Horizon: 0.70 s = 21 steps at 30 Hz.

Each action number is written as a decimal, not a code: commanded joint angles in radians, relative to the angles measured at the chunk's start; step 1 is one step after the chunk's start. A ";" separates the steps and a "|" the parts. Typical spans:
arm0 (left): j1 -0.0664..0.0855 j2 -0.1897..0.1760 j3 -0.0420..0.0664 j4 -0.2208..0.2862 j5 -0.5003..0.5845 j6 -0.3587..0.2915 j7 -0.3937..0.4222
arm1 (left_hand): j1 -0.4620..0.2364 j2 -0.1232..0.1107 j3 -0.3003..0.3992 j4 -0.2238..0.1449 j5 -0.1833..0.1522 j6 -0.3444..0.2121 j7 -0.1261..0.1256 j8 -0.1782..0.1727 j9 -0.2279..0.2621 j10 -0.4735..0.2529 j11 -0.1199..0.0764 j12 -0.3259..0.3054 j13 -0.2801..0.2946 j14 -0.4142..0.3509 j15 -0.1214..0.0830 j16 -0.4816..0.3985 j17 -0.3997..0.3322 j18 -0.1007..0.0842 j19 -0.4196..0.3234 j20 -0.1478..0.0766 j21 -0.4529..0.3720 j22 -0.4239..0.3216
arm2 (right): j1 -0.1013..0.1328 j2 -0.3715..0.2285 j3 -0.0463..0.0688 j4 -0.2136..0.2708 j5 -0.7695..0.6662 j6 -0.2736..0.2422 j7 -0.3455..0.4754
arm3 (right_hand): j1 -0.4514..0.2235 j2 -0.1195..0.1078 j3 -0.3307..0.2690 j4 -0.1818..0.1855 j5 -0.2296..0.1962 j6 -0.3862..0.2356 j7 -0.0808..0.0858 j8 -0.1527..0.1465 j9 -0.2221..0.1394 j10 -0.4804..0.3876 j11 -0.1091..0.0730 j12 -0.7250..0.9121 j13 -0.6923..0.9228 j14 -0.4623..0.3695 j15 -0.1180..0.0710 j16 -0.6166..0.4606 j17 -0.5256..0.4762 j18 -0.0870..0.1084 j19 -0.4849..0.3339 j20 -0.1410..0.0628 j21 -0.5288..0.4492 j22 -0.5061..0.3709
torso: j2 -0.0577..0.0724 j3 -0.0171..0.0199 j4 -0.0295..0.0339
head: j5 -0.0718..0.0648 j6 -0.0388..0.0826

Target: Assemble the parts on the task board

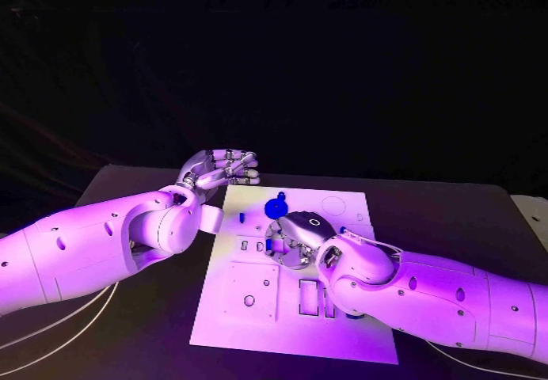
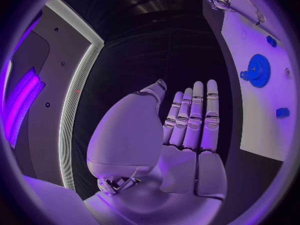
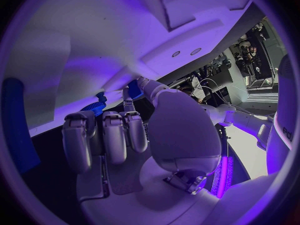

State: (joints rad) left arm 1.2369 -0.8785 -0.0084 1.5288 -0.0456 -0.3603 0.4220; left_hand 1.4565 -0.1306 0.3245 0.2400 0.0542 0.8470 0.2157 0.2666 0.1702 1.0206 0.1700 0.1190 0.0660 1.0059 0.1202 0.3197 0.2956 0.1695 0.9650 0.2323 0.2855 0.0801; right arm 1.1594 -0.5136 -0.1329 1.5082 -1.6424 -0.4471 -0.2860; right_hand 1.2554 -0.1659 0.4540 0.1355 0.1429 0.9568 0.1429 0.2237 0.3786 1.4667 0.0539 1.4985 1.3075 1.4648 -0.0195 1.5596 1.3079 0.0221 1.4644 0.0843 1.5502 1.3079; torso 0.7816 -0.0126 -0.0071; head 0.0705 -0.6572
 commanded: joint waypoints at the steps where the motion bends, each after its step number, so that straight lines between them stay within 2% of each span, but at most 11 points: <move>1: 0.000 0.002 0.001 0.001 0.003 0.012 0.006 | -0.007 -0.003 0.005 0.001 0.001 -0.009 0.012 -0.006 0.001 0.006 0.003 -0.004 0.001 -0.001 0.004 -0.003 0.001 0.015 0.006 0.000 -0.004 -0.001 | -0.007 0.000 -0.006 -0.008 0.001 0.054 -0.017 | -0.012 -0.002 -0.002 0.005 -0.005 -0.008 0.000 -0.007 -0.004 0.043 0.005 -0.006 0.191 0.095 0.006 -0.002 0.208 -0.015 0.090 0.006 -0.005 0.240 | 0.000 -0.0004 0.0004 | 0.000 0.000; 13: 0.000 0.003 0.001 -0.001 0.003 0.014 0.004 | -0.007 -0.003 0.005 0.001 0.001 -0.009 0.012 -0.006 0.001 0.006 0.003 -0.004 0.001 -0.001 0.004 -0.003 0.001 0.015 0.006 0.000 -0.004 -0.001 | -0.007 0.002 -0.006 -0.013 0.003 0.045 -0.007 | -0.027 -0.019 -0.015 0.014 -0.024 -0.034 0.011 -0.023 -0.008 0.034 0.016 -0.015 0.184 0.094 0.016 -0.003 0.206 -0.013 0.087 0.015 -0.011 0.235 | 0.000 -0.0003 0.0001 | -0.001 -0.002; 17: 0.000 0.004 0.001 -0.003 0.003 0.015 0.003 | -0.007 -0.003 0.005 0.001 0.001 -0.009 0.012 -0.006 0.001 0.006 0.003 -0.004 0.001 -0.001 0.004 -0.003 0.001 0.015 0.006 0.000 -0.004 -0.001 | -0.007 0.001 -0.006 -0.013 0.003 0.031 0.004 | -0.050 -0.039 -0.049 0.035 -0.039 -0.057 0.017 -0.039 -0.011 0.029 0.022 -0.019 0.180 0.094 0.022 -0.003 0.204 -0.012 0.085 0.022 -0.014 0.234 | 0.000 -0.0005 0.0004 | -0.002 -0.002; 21: 0.000 0.004 0.001 -0.004 0.003 0.015 0.003 | -0.007 -0.003 0.005 0.001 0.001 -0.009 0.012 -0.006 0.001 0.006 0.003 -0.004 0.001 -0.001 0.004 -0.003 0.001 0.015 0.006 0.000 -0.004 -0.001 | -0.007 -0.002 -0.006 -0.013 0.004 0.014 0.012 | -0.059 -0.047 -0.072 0.048 -0.038 -0.059 0.017 -0.042 -0.010 0.028 0.023 -0.020 0.179 0.094 0.023 -0.003 0.203 -0.012 0.085 0.023 -0.014 0.234 | 0.000 -0.0006 0.0002 | -0.002 -0.002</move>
State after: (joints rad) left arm 1.2367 -0.8767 -0.0085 1.5243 -0.0455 -0.3598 0.4199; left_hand 1.4565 -0.1306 0.3245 0.2400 0.0542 0.8470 0.2157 0.2666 0.1700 1.0206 0.1700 0.1190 0.0660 1.0059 0.1201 0.3198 0.2954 0.1695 0.9650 0.2323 0.2855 0.0803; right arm 1.1584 -0.5126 -0.1340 1.5013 -1.6406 -0.4509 -0.2729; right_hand 1.2090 -0.2124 0.3839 0.1847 0.1078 0.9035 0.1606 0.1851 0.3667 1.4666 0.0682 1.4822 1.3074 1.4681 -0.0019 1.5596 1.3077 0.0220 1.4659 0.1004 1.5390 1.3076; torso 0.7817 -0.0128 -0.0068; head 0.0688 -0.6590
